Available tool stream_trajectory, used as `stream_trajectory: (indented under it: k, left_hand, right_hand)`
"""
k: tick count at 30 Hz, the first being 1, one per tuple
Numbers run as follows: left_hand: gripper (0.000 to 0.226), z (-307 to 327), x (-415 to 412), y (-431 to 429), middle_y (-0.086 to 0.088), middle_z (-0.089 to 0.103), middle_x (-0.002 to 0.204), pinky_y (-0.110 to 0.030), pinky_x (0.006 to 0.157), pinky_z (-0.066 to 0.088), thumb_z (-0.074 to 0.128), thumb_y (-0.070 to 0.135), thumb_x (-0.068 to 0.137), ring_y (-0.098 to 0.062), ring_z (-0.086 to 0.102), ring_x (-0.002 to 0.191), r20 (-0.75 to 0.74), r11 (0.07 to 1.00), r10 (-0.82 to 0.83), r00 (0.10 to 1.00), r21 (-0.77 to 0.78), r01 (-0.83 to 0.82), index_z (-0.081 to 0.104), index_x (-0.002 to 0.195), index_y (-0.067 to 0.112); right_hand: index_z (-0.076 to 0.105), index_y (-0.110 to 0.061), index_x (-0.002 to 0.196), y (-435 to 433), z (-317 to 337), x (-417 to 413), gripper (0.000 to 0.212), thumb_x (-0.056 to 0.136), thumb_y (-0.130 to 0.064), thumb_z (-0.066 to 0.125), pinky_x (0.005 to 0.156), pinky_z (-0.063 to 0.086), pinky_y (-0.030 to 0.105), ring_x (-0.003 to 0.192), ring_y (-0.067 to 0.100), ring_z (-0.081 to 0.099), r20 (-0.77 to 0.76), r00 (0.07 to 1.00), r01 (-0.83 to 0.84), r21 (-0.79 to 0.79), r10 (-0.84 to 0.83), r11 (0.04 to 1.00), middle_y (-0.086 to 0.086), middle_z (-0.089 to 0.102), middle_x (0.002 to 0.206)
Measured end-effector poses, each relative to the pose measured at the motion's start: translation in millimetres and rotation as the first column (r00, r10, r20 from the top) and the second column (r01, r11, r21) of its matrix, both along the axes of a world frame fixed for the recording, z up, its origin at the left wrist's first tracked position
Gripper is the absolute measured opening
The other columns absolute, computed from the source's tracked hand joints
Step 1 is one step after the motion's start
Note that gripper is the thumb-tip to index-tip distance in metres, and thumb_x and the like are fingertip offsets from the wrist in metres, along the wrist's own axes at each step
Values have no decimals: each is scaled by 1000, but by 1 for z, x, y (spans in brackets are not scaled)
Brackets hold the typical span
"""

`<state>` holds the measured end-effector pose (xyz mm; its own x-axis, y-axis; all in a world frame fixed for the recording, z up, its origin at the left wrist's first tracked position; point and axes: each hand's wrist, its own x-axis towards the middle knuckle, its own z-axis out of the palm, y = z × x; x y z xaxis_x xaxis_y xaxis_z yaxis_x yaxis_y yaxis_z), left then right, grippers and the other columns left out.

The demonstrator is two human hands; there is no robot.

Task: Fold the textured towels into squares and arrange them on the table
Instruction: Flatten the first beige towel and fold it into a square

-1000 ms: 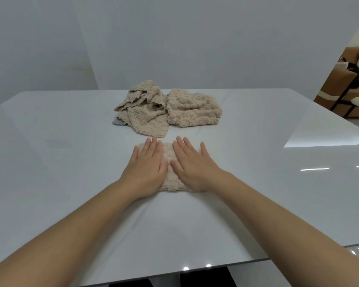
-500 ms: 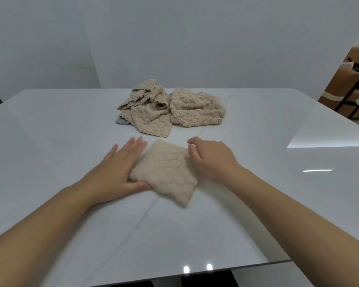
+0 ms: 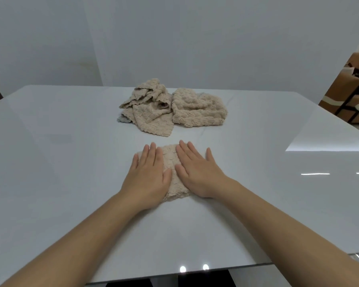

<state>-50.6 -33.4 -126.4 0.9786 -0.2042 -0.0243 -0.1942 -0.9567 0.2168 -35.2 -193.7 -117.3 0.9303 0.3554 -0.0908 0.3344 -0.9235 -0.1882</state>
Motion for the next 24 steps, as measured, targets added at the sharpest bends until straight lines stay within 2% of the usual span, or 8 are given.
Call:
stream_trajectory:
  k: [4, 7, 9, 11, 12, 16, 19, 24]
  left_hand:
    - [67, 5, -3, 3, -8, -13, 161, -39, 120, -1, 20, 43, 101, -18, -12, 148, 26, 999, 10, 1000, -36, -9, -6, 153, 10]
    - [69, 15, -6, 18, -13, 33, 151, -39, 109, 30, 42, 41, 96, -26, 33, 136, 110, 930, 256, 961, -299, -213, 15, 151, 9]
    - [62, 25, 0, 31, -11, 61, 118, -34, 85, 48, 52, 31, 91, -22, 59, 97, -77, 759, 397, 914, -532, -375, 29, 144, 7]
    - [41, 35, 9, 39, -11, 64, 88, -32, 62, 54, 55, 21, 89, -21, 61, 65, -418, 506, 329, 847, -679, -532, 49, 124, -1]
    - [31, 39, 11, 41, -11, 62, 80, -30, 54, 53, 57, 20, 90, -21, 58, 58, -518, 454, 271, 811, -674, -582, 56, 111, -3]
    - [24, 44, 16, 46, -9, 62, 76, -23, 49, 45, 63, 29, 89, -20, 57, 59, -528, 558, 274, 804, -594, -580, 61, 91, 5]
    - [15, 41, 25, 68, -13, 64, 87, -28, 64, 45, 59, 21, 89, -25, 58, 71, -446, 577, 339, 828, -597, -558, 62, 89, 7]
    - [32, 35, 42, 137, -19, 56, 116, -33, 73, 38, 42, 23, 95, -35, 54, 102, -135, 744, 587, 798, -298, -598, 52, 117, 3]
  right_hand:
    - [-4, -17, 155, 2, 2, -1, 59, 103, -39, 16, 118, -6, 53, 148, 16, -12, -15, 1000, 20, 28, -20, 999, -4, -13, 162]
    - [-5, -21, 155, 3, 4, -5, 59, 103, -41, 16, 117, -7, 54, 149, 25, -10, -47, 996, 77, 90, -73, 993, -5, -14, 162]
    - [-5, -20, 155, 7, 3, -8, 59, 103, -39, 16, 117, -7, 55, 148, 29, -9, -45, 993, 118, 110, -113, 987, -4, -14, 162]
    - [-4, -18, 155, 15, 1, -10, 59, 103, -38, 16, 117, -7, 56, 148, 31, -9, -43, 987, 160, 123, -156, 979, -2, -14, 162]
    - [-4, -18, 155, 19, 0, -11, 60, 102, -37, 17, 117, -7, 56, 148, 32, -8, -43, 984, 178, 133, -174, 975, -2, -14, 162]
    - [-3, -18, 155, 42, -1, -16, 60, 101, -37, 17, 116, -8, 57, 147, 35, -9, -48, 979, 202, 170, -196, 965, 1, -13, 162]
    - [-2, -23, 154, 62, 1, -15, 59, 101, -40, 17, 115, -10, 58, 146, 34, -17, -13, 983, 184, 191, -185, 964, 3, -16, 161]
    - [4, -24, 155, 128, 1, 6, 58, 101, -41, 15, 113, -15, 60, 146, 27, -21, 31, 999, -32, 112, 29, 993, 3, -13, 162]
